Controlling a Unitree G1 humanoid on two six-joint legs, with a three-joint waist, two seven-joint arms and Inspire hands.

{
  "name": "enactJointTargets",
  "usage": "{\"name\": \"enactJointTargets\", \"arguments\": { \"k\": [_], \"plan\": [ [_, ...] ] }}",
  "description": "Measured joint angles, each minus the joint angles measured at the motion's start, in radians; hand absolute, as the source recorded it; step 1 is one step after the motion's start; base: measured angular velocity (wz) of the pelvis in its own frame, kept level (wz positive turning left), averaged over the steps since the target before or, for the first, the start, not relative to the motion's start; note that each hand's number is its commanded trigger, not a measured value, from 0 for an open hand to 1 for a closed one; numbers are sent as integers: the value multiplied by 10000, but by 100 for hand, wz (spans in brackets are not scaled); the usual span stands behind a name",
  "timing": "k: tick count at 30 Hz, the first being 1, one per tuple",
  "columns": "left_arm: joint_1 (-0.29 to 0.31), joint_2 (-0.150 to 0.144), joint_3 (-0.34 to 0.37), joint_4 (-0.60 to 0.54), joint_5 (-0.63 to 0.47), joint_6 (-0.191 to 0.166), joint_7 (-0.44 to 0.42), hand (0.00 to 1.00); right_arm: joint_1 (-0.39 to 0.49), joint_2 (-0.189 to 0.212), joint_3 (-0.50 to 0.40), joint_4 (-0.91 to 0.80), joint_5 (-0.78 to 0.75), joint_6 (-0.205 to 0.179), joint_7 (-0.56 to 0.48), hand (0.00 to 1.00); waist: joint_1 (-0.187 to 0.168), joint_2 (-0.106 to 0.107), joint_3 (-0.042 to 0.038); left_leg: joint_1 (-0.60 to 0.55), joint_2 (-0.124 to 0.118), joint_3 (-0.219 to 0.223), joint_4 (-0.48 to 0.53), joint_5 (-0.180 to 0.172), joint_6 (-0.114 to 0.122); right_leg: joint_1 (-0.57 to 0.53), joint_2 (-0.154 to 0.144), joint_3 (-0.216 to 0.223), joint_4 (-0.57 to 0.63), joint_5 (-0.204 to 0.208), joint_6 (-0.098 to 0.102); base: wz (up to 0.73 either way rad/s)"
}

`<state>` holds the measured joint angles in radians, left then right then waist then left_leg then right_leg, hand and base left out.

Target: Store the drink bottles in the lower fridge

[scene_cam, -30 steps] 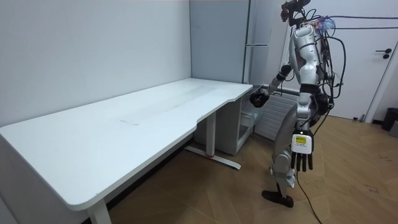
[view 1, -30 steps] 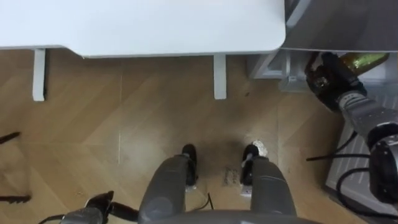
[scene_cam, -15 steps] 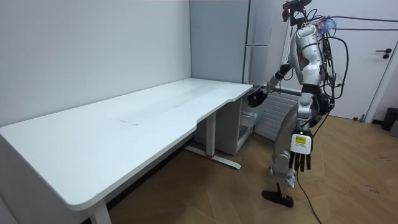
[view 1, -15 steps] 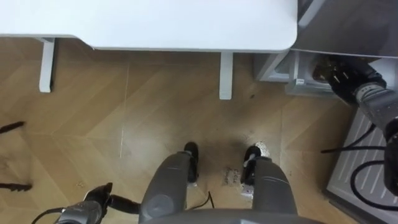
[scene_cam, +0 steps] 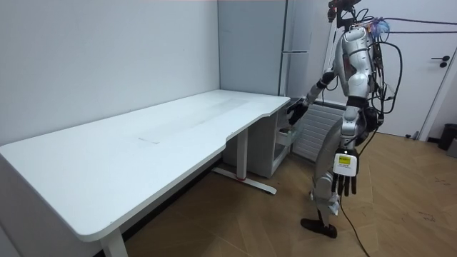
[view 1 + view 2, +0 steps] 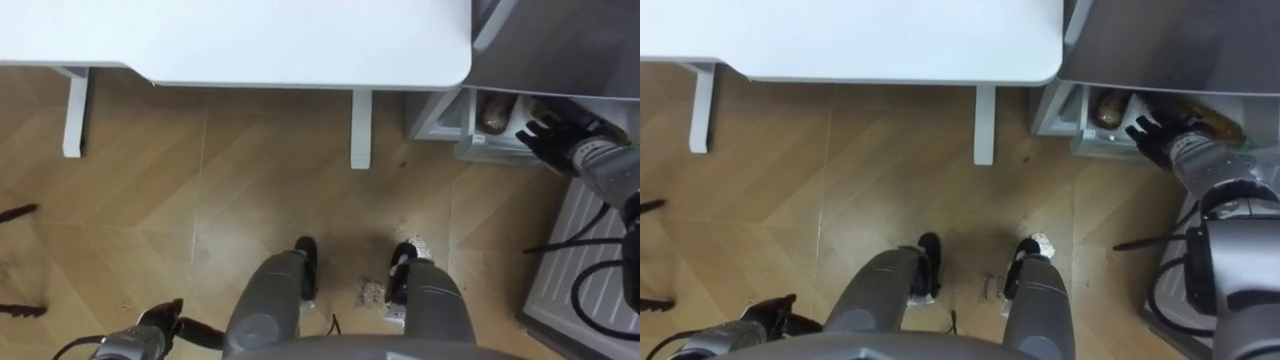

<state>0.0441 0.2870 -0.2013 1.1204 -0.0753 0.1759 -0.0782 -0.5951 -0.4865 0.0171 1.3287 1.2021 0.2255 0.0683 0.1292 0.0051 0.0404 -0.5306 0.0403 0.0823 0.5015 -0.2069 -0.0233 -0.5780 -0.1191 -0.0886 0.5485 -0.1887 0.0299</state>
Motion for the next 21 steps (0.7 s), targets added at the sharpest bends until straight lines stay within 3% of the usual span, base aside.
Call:
{"name": "enactJointTargets", "arguments": {
  "k": [8, 10, 12, 15, 18, 21],
  "plan": [
    [93, -2, 28, -122, -13, -36, -25, 0, 630, 10, -30, 8, -57, 21, 437, 0, -50, 9, -37, 725, 9, -17, -434, 22, 37, 878, 86, -75, -744, 196, 111, 0],
    [94, -3, 117, -123, -14, -94, -14, 0, 835, 23, -29, -82, -311, -32, 499, 0, -101, -31, -88, 902, 10, -20, -584, 27, 46, 1070, 102, -100, -948, 235, 124, 0],
    [199, 1, 332, -123, -7, -147, 23, 0, 1606, 258, -29, -655, -656, -330, 536, 0, -181, -107, -207, 1472, 45, 1, -953, 28, 43, 1668, 179, -119, -1392, 285, 145, -2],
    [301, -9, 418, -130, -127, -199, 57, 0, 2568, 625, -26, -1206, -670, -427, 543, 0, -437, -159, -378, 2195, 58, -22, -1369, 25, 39, 2506, 216, -262, -1943, 329, 188, 2],
    [421, -57, 421, -210, -169, -433, 208, 0, 3728, 1153, -29, -1993, -717, -728, 445, 0, -538, -212, -434, 2938, 68, -8, -1826, 17, 27, 3311, 287, -279, -2534, 405, 234, 1],
    [607, -219, 457, -219, -518, -668, 456, 0, 4635, 1639, -19, -2067, -706, -777, 434, 0, -712, -248, -462, 3489, 68, 24, -2148, 7, 14, 3845, 318, -278, -2833, 428, 257, 0]
  ]
}}
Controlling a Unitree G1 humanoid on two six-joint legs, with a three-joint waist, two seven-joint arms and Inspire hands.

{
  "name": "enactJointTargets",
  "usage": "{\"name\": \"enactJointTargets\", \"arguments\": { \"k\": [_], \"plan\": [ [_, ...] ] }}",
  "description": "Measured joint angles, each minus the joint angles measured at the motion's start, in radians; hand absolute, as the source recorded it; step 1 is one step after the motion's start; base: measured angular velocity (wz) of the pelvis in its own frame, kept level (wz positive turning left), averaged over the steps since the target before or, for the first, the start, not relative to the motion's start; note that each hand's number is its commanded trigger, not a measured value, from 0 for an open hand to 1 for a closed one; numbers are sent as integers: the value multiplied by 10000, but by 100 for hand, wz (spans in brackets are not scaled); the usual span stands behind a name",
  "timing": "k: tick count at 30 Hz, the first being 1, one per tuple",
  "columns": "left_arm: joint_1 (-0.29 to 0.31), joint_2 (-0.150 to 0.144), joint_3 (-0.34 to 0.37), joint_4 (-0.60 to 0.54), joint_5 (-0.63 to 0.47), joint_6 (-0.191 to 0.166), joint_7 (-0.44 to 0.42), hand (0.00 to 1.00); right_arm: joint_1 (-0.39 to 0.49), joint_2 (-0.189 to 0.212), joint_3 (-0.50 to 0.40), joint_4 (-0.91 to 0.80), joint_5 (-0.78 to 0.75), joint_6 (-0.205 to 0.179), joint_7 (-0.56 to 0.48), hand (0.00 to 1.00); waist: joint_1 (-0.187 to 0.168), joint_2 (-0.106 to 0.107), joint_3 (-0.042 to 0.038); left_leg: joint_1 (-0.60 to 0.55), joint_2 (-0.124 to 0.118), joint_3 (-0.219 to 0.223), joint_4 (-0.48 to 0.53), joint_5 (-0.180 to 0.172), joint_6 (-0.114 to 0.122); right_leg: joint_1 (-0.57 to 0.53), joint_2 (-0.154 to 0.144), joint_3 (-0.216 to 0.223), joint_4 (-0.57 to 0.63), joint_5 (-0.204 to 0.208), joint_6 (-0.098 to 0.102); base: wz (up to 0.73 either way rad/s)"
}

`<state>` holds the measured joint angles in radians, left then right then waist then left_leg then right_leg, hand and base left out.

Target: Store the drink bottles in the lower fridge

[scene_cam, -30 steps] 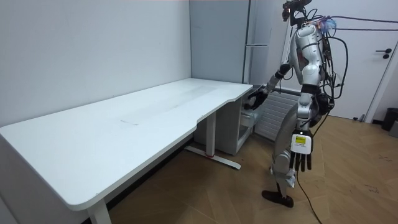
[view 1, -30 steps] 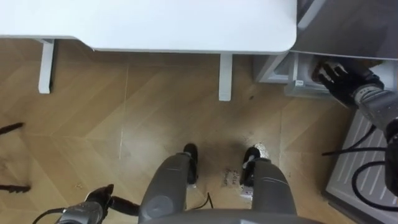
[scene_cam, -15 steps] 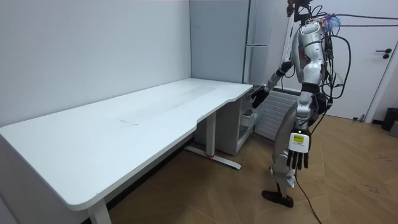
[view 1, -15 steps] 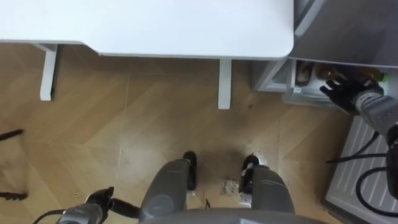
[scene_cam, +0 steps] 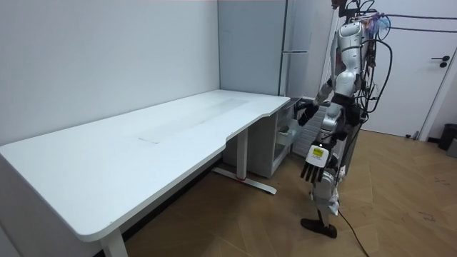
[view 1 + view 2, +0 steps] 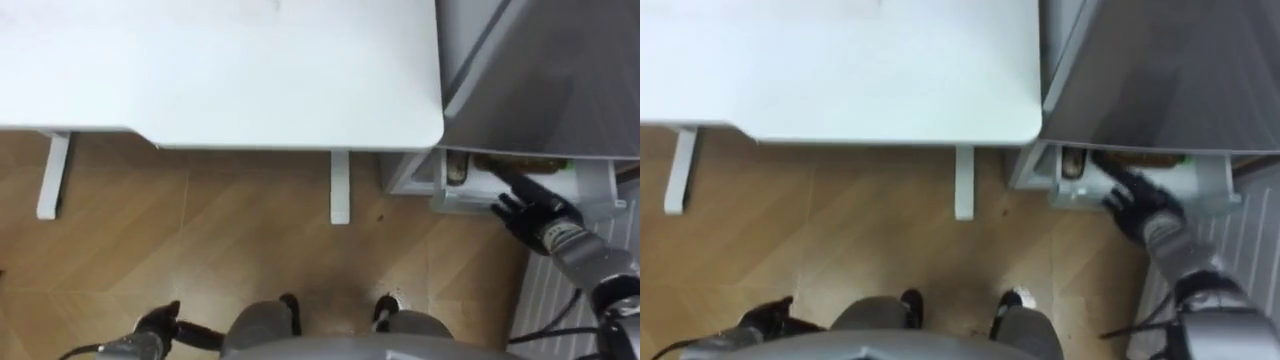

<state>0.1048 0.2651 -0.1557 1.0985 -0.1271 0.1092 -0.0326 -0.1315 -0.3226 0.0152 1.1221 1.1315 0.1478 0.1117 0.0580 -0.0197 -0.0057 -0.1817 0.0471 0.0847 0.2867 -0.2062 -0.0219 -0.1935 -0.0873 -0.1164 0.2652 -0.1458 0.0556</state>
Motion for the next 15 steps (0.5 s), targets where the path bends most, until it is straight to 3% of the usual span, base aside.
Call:
{"name": "enactJointTargets", "arguments": {
  "k": [5, 9, 15],
  "plan": [
    [334, -216, 199, -302, 4, -261, 261, 0, 1190, 264, -3, -522, 52, -369, -177, 0, -108, 36, 21, 496, 12, 127, -316, 2, -2, 339, 20, 41, -120, -4, 7, -7],
    [916, -222, 419, -797, 4, -504, 480, 0, 1793, 468, -9, -1262, 15, -657, -287, 0, -377, 25, 109, 903, 13, 228, -506, -50, -16, 752, 23, 38, -241, -17, 27, -8],
    [1355, -231, 596, -819, 53, -533, 608, 0, 2163, 509, -8, -1476, 1, -722, -444, 0, -522, -6, 76, 1253, 13, 242, -512, -53, -19, 1112, 34, 32, -383, -34, 49, 0]
  ]
}}
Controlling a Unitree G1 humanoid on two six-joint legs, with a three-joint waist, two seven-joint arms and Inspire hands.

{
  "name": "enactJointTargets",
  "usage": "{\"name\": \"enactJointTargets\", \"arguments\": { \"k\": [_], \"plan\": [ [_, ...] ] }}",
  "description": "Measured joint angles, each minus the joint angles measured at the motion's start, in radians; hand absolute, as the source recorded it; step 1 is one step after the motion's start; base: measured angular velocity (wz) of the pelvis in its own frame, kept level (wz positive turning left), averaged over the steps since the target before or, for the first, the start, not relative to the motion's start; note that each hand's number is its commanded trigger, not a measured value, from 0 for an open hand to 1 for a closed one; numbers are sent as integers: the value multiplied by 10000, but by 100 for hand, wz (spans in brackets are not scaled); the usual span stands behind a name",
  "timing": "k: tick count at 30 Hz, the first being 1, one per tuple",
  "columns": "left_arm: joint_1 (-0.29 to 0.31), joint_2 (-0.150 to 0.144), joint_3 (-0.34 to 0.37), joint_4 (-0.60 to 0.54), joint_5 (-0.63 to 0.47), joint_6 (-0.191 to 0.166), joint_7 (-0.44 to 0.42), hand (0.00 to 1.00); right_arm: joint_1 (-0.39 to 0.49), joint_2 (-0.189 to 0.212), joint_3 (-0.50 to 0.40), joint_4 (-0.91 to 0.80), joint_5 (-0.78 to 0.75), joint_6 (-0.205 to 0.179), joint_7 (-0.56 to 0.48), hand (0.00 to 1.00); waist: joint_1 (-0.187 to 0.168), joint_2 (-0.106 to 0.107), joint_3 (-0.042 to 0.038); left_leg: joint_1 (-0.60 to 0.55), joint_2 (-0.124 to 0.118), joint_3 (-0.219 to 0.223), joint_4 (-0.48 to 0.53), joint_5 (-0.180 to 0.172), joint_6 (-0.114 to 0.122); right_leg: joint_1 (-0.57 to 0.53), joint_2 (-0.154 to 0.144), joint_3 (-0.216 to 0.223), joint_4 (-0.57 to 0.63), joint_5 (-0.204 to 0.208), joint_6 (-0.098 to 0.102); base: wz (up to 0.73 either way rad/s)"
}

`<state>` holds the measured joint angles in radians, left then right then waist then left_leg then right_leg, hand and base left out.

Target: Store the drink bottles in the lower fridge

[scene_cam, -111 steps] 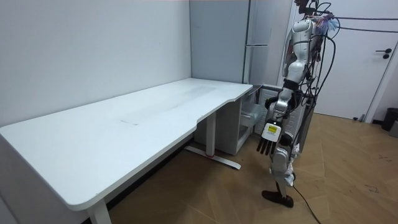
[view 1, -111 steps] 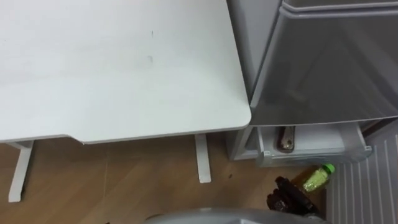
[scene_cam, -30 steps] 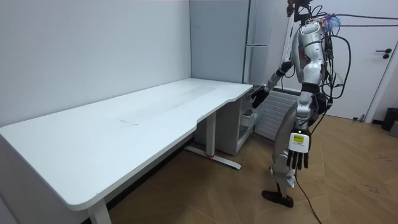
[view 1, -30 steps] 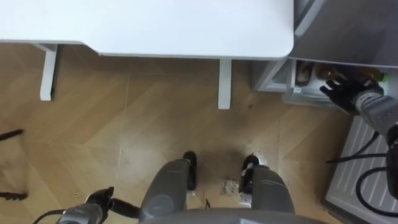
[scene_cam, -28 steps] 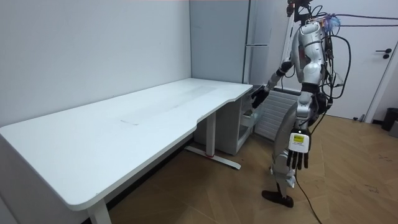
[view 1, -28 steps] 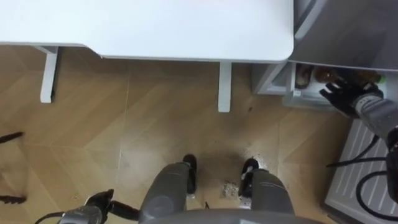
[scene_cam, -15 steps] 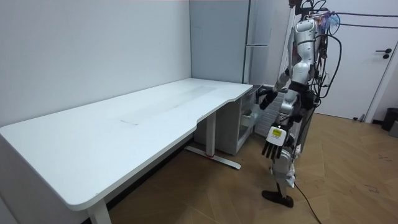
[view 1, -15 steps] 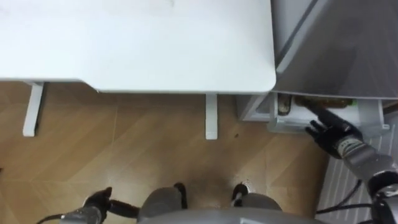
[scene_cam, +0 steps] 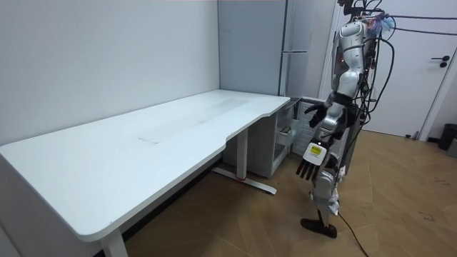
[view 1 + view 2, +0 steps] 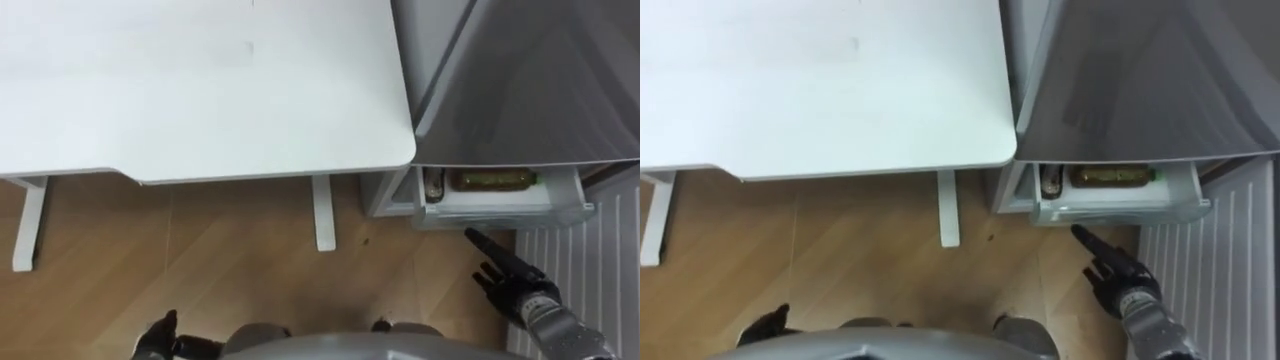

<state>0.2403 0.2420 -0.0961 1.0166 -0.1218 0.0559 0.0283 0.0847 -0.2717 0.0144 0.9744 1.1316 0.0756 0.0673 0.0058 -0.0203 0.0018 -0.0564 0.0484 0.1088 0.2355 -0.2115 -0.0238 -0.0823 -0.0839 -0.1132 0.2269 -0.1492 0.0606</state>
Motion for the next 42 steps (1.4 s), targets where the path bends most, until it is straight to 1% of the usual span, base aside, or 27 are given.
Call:
{"name": "enactJointTargets", "arguments": {
  "k": [2, 3, 5, 6, 7, 10, 11, 12, 16, 18, 20, 24, 25, 26, 27, 29, 31, 33, 35, 36, 37, 38, 39, 40, 41, 42],
  "plan": [
    [43, -22, 163, 183, 79, 9, -4, 0, 131, 12, -1, -22, -14, -109, -23, 0, 2, 12, -8, 41, 0, -3, -1, 0, 0, 45, 8, 2, -41, 1, 0, 0],
    [104, -15, 195, 295, 75, 58, 4, 0, 193, 33, 0, -22, -6, -130, -105, 0, -1, 10, 0, 117, 0, -3, -30, 0, -1, 100, 11, 2, -53, 1, 0, 0],
    [251, -14, 194, 311, 73, 107, 6, 0, 260, 103, 0, -19, 5, -149, -302, 0, -20, 9, -8, 205, 0, -2, -67, -4, -7, 170, 12, 2, -61, -6, 10, 0],
    [288, -28, 194, 316, 71, 125, 12, 0, 269, 180, 0, 54, 19, -168, -372, 0, -4, -10, 21, 290, -1, 2, -108, -4, -6, 239, 14, 3, -68, -7, 11, 0],
    [302, -42, 195, 335, 73, 132, 20, 0, 273, 219, 4, 88, 30, -167, -419, 0, 13, -16, 32, 347, -1, 2, -126, -4, -7, 295, 15, 4, -69, -13, 15, 0],
    [318, -216, 267, 428, 77, 252, 49, 0, 160, 411, 5, 385, 42, -177, -530, 0, 9, 6, 31, 568, 0, -1, -144, -65, -13, 616, 27, 0, -192, -30, 28, 0],
    [317, -337, 393, 504, 76, 280, 57, 0, 129, 467, 4, 499, 42, -174, -609, 0, 0, 27, 33, 694, 0, -3, -144, -105, -6, 769, 29, 1, -239, -41, 45, 0],
    [321, -396, 481, 594, 57, 282, 56, 0, 143, 514, -15, 554, 138, -172, -667, 0, 0, 38, 39, 803, 0, -11, -136, -143, -5, 891, 29, 0, -249, -67, 63, 0],
    [400, -392, 705, 642, 41, 356, 48, 0, 129, 626, -101, 589, 745, -169, -710, 0, -3, 12, 21, 940, -1, -23, -125, -181, -4, 1031, 27, -20, -244, -117, 72, 0],
    [397, -397, 852, 635, 66, 396, 32, 0, 54, 640, -190, 822, 1525, -162, -644, 0, 14, -5, 5, 938, 3, -77, -98, -190, -10, 1060, 21, -99, -228, -136, 67, 7],
    [434, -401, 918, 635, 65, 405, 52, 0, 120, 664, -265, 892, 2111, -150, -534, 0, 13, -1, 8, 944, 18, -157, 8, -248, -24, 1149, 21, -189, -217, -174, 55, 13],
    [598, -431, 958, 633, 58, 477, 71, 0, 151, 823, -826, 1184, 3070, -82, -224, 0, 30, 32, -12, 1051, 21, -274, 65, -315, -37, 1295, 21, -286, -234, -246, 60, 8],
    [636, -441, 973, 638, 59, 476, 71, 0, 153, 828, -890, 1183, 3223, -86, -191, 0, 36, 36, -6, 1057, 20, -279, 66, -318, -35, 1349, 21, -288, -236, -247, 61, 0],
    [699, -441, 996, 641, 53, 475, 71, 0, 151, 831, -1034, 1183, 3424, -93, -168, 0, 52, 103, -11, 1054, 18, -284, 75, -321, -34, 1352, 21, -288, -234, -249, 64, 0],
    [739, -450, 1146, 641, 50, 475, 71, 0, 143, 838, -1208, 1183, 3642, -97, -101, 0, 74, 93, -13, 1046, 18, -286, 85, -321, -33, 1349, 21, -288, -231, -249, 64, 0],
    [774, -444, 1317, 695, 55, 468, 81, 0, 118, 834, -1415, 1182, 3867, -115, 14, 0, 85, 111, -7, 1036, 18, -288, 109, -321, -33, 1349, 21, -288, -221, -249, 64, 0],
    [798, -407, 1319, 744, 52, 470, 90, 0, 91, 809, -1587, 1182, 4023, -114, 95, 0, 86, 137, 9, 1018, 19, -311, 156, -337, -28, 1319, 14, -321, -229, -254, 65, 3],
    [844, -339, 1346, 726, 64, 476, 71, 0, 31, 722, -1788, 1158, 4289, -112, 92, 0, 161, 161, 8, 945, 18, -324, 232, -370, -24, 1270, 1, -348, -202, -290, 70, 2],
    [804, -277, 1441, 591, 67, 462, -7, 0, -135, 680, -2243, 1147, 4521, -134, 91, 0, 239, 230, -36, 645, 11, -326, 374, -386, -14, 946, -37, -360, 14, -323, 63, 0],
    [784, -255, 1663, 595, 79, 453, -75, 0, -322, 680, -2529, 1172, 4593, -169, 90, 0, 268, 246, -43, 487, 9, -320, 439, -381, -9, 759, -50, -343, 149, -324, 56, 0],
    [774, -237, 1747, 615, 78, 453, -117, 0, -445, 676, -2609, 1197, 4629, -198, 90, 0, 270, 259, -46, 387, 9, -319, 526, -382, -8, 655, -63, -341, 248, -334, 44, 0],
    [761, -188, 1728, 639, 72, 452, -180, 0, -730, 658, -2782, 1239, 4752, -233, 95, 0, 265, 282, -39, 84, 9, -313, 767, -405, 13, 360, -103, -329, 529, -396, 31, 0],
    [686, -176, 1719, 642, 74, 456, -237, 0, -1076, 607, -2927, 1367, 4750, -229, 118, 0, 220, 268, -4, -258, -26, -325, 1073, -419, 37, -29, -179, -329, 900, -492, 32, 4],
    [611, -178, 1712, 656, 79, 463, -267, 0, -1250, 572, -3028, 1459, 4750, -230, 133, 0, 201, 314, 49, -438, -38, -342, 1227, -439, 58, -216, -206, -329, 1068, -532, 32, 8],
    [416, -181, 1710, 729, 94, 467, -370, 0, -1571, 536, -3205, 1542, 4771, -311, 119, 0, 243, 375, 119, -868, -48, -373, 1555, -481, 74, -656, -250, -322, 1425, -582, 31, 5],
    [212, -183, 1713, 895, 119, 461, -408, 0, -1905, 534, -3330, 1583, 4772, -385, 118, 0, 273, 432, 168, -1308, -73, -377, 1816, -490, 77, -1118, -311, -322, 1734, -638, 3, 5]
  ]
}}
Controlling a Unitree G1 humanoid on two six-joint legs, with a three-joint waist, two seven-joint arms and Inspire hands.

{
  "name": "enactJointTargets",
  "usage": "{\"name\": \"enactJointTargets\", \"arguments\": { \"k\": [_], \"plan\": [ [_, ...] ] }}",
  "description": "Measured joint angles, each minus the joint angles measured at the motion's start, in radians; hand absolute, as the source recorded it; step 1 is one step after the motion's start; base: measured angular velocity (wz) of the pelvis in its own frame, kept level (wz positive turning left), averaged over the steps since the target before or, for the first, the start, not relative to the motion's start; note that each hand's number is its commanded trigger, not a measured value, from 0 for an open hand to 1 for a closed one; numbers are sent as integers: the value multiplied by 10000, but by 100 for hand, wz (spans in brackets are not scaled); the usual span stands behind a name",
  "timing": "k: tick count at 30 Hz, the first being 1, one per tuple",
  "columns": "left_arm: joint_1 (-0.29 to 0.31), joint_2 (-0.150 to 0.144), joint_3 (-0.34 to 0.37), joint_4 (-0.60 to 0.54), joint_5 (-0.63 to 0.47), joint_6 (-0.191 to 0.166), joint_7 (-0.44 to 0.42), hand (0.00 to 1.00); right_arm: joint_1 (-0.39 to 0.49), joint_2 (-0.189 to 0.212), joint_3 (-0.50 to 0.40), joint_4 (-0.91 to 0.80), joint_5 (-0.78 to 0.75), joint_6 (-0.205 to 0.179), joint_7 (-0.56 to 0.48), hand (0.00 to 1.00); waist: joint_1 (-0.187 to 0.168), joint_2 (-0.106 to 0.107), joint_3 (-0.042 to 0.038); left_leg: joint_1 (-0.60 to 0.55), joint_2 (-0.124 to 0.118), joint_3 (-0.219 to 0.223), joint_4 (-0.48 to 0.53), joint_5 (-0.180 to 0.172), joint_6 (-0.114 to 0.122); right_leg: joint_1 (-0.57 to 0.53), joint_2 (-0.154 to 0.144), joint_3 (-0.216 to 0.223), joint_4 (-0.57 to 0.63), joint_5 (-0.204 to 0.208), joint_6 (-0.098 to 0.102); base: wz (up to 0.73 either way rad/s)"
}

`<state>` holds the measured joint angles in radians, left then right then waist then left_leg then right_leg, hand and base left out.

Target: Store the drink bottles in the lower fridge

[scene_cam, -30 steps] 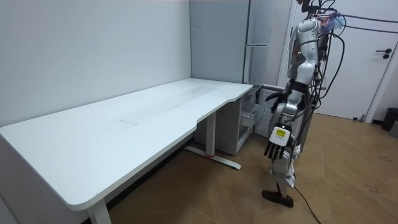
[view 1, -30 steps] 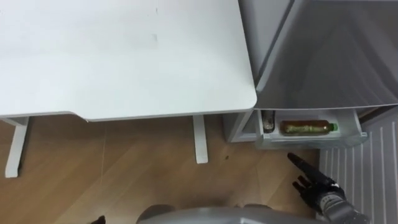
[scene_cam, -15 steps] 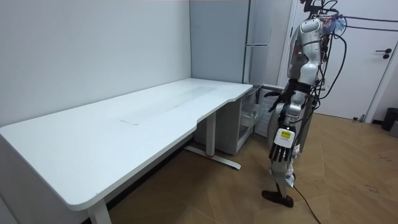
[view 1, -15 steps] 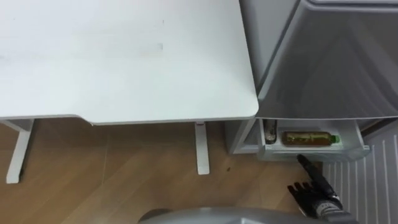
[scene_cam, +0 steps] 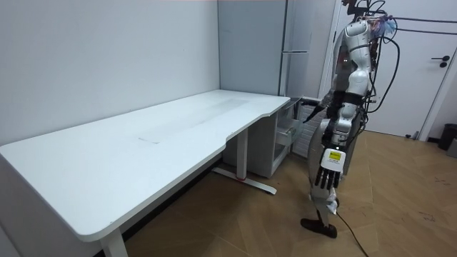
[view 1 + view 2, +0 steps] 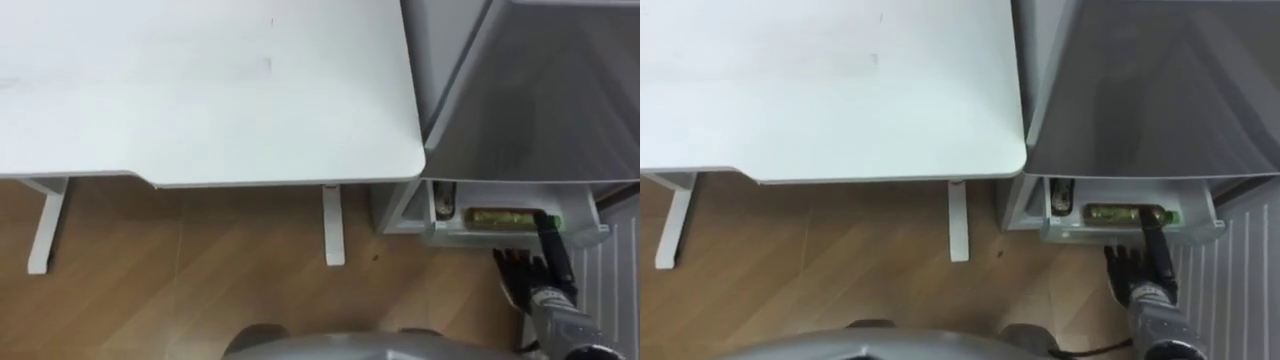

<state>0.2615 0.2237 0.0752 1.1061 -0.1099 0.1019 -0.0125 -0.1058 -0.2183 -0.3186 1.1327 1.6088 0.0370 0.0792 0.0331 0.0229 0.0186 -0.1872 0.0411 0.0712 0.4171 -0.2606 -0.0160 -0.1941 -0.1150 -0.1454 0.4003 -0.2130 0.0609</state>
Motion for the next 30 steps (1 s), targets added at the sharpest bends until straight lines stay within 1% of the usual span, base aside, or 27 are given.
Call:
{"name": "enactJointTargets", "arguments": {
  "k": [1, 2, 3, 4, 6, 7, 9, 10, 12, 13, 15, 17, 18, 21, 24, 26, 28, 30],
  "plan": [
    [-120, -4, 5, 90, 39, 0, 1, 0, -168, -8, -32, 20, 0, -10, 2, 0, -2, 40, 20, -239, -17, -30, 111, -4, 7, -238, -27, -2, 166, -14, -10, 5],
    [-309, 1, 10, 170, 160, 18, 12, 0, -513, -25, -141, 173, -1, -9, 4, 0, 0, 97, 53, -707, -29, -53, 404, -19, 26, -726, -76, 7, 511, -61, -39, 6],
    [-415, 14, 0, 174, 270, 14, 24, 0, -843, -54, -183, 466, -10, -6, 11, 0, 27, 126, 65, -1174, -31, -70, 698, -28, 26, -1210, -100, 55, 772, -135, -63, 6],
    [-469, 20, 3, 188, 293, 16, 24, 0, -944, -57, -183, 549, -25, -1, 14, 0, 34, 127, 60, -1392, -42, -85, 831, -34, 22, -1445, -124, 64, 943, -189, -74, 10],
    [-795, 25, -11, 390, 299, 11, 29, 0, -1239, -182, -186, 967, -32, 71, 65, 0, 41, 76, 67, -2300, -157, -195, 1365, -61, 15, -2447, -308, 81, 1855, -465, -85, 16],
    [-839, 24, -19, 411, 259, 0, 32, 0, -1318, -221, -187, 1078, -31, 70, 64, 0, 49, 60, 70, -2503, -170, -198, 1495, -62, 13, -2665, -346, 96, 2042, -502, -96, 7],
    [-1011, 46, -49, 466, 70, -17, 53, 0, -1649, -486, -186, 1453, -51, 70, -14, 0, 115, 6, 77, -3438, -171, -195, 2049, -71, -2, -3651, -423, 159, 2691, -592, -167, 0],
    [-1066, 56, -54, 463, 33, -11, 58, 0, -1735, -577, -185, 1550, -60, 71, -34, 0, 132, -7, 83, -3651, -170, -198, 2180, -70, -4, -3868, -430, 184, 2836, -602, -184, 0],
    [-1280, 81, -262, 427, -117, -11, 93, 0, -2009, -996, -185, 1721, -56, 66, -106, 0, 259, -54, 103, -4534, -156, -242, 2723, -103, -55, -4740, -453, 229, 3361, -637, -237, 3],
    [-1309, 84, -279, 387, -182, -14, 93, 0, -2081, -1088, -187, 1737, -57, 64, -122, 0, 268, -64, 109, -4734, -156, -274, 2841, -107, -62, -4925, -460, 215, 3472, -641, -245, 9],
    [-1340, 203, -557, 283, -288, -136, 107, 0, -2433, -1346, -154, 1767, -53, 49, -235, 0, 318, -154, 123, -5542, -149, -372, 3263, -120, -89, -5645, -477, 172, 3848, -662, -285, 10],
    [-1392, 300, -803, 139, -502, -158, 244, 0, -2726, -1490, -132, 1769, -58, 30, -380, 0, 345, -211, 123, -6162, -153, -491, 3560, -108, -112, -6183, -499, 87, 4064, -666, -346, 14],
    [-1439, 299, -820, 130, -551, -167, 318, 0, -2882, -1561, -136, 1784, -121, 29, -460, 0, 415, -224, 121, -6497, -158, -549, 3749, -110, -113, -6456, -512, 43, 4197, -660, -363, 13],
    [-1560, 328, -1071, 137, -558, -169, 442, 0, -3287, -1771, 9, 1839, -312, 59, -521, 0, 562, -266, 134, -7088, -193, -563, 4046, -123, -90, -6999, -586, 41, 4472, -662, -358, 7],
    [-1652, 391, -1283, 174, -574, -196, 557, 0, -3744, -1846, 200, 1820, -424, 55, -640, 0, 626, -306, 148, -7478, -221, -577, 4221, -124, -80, -7375, -615, 58, 4653, -640, -325, 3],
    [-1834, 390, -1435, 208, -572, -209, 635, 0, -4121, -1964, 243, 1818, -421, 50, -826, 0, 724, -318, 154, -7745, -285, -611, 4368, -136, -64, -7636, -703, 49, 4878, -715, -338, 12],
    [-1887, 395, -1568, 158, -574, -331, 653, 0, -4359, -2031, 244, 1749, -413, -15, -947, 0, 818, -328, 159, -7898, -308, -645, 4494, -163, -49, -7768, -734, 32, 5016, -781, -353, 8],
    [-1905, 406, -1594, 133, -706, -445, 685, 0, -4589, -2165, 599, 1721, -420, -41, -1333, 0, 834, -386, 159, -8154, -311, -668, 4586, -171, -42, -8005, -751, 12, 5097, -808, -347, 4]
  ]
}}
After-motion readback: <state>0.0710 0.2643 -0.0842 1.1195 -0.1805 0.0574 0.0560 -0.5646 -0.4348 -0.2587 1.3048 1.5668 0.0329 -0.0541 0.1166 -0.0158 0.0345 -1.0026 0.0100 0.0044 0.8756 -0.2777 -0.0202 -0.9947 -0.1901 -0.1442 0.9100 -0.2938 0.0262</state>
